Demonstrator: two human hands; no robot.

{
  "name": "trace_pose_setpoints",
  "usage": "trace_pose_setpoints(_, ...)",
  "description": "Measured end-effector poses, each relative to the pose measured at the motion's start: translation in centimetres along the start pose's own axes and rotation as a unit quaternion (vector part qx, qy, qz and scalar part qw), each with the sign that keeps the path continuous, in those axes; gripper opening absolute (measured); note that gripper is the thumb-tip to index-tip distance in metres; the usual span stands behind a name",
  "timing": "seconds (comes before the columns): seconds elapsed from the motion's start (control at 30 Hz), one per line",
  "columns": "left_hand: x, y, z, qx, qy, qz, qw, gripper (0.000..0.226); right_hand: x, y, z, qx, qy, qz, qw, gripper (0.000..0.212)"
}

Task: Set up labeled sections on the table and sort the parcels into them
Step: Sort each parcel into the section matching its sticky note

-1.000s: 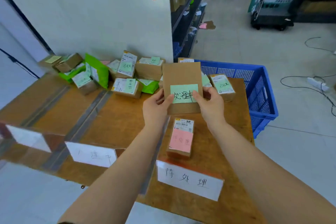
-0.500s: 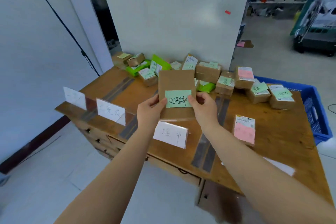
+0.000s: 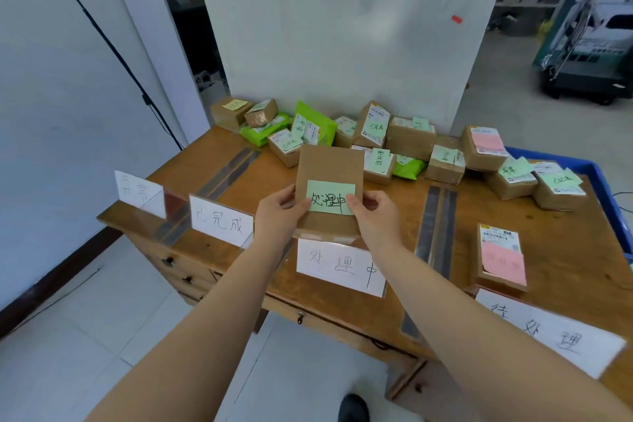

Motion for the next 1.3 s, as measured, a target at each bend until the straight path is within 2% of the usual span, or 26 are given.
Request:
trace_pose_setpoints(0.23, 1.1, 8.1, 3.6, 0.055, 0.086, -0.016, 0.995, 0.038, -2.4, 7.6, 2.7, -0.012, -0.016, 0.05, 0.999, 0.024)
trace_pose_setpoints(0.47, 4.1, 13.0, 8.0, 0.141, 0.126, -0.067, 0.98, 0.036, -6.5, 12.3, 2.8, -0.037, -0.091, 0.097, 0.99, 0.021)
trace_pose_setpoints(0.7, 8.7, 15.0, 10.8, 0.213, 0.251, -0.076, 0.941, 0.028, -11.2, 12.6, 3.3, -0.046, -0.178, 0.161, 0.97, 0.021)
trace_pose_setpoints(0.9, 11.7, 16.2, 11.8, 0.244, 0.29, -0.102, 0.92, 0.011, -13.6, 13.0, 4.1, -0.036, -0.234, 0.199, 0.951, 0.029)
trace_pose_setpoints(1.03, 12.5, 17.0, 11.9, 0.252, 0.296, -0.102, 0.916, 0.031, -14.0, 13.6, 4.6, -0.039, -0.244, 0.197, 0.949, 0.031)
trace_pose_setpoints(1.13, 12.6, 17.3, 11.9, 0.255, 0.306, -0.096, 0.912, 0.036, -14.2, 13.7, 4.6, -0.036, -0.251, 0.206, 0.945, 0.035)
trace_pose_setpoints(1.3, 10.4, 17.5, 12.6, 0.231, 0.312, -0.03, 0.921, 0.042, -12.6, 13.7, 3.4, -0.031, -0.272, 0.181, 0.945, 0.052)
Point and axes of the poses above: each hand's wrist, its own y-axis towards the middle knuckle, its own z-axis out of the palm, x = y × z, the point moved 6 cm from there along y, towards the middle knuckle, and after that the axes turned 6 degrees about -x, right-handed, at the moved point
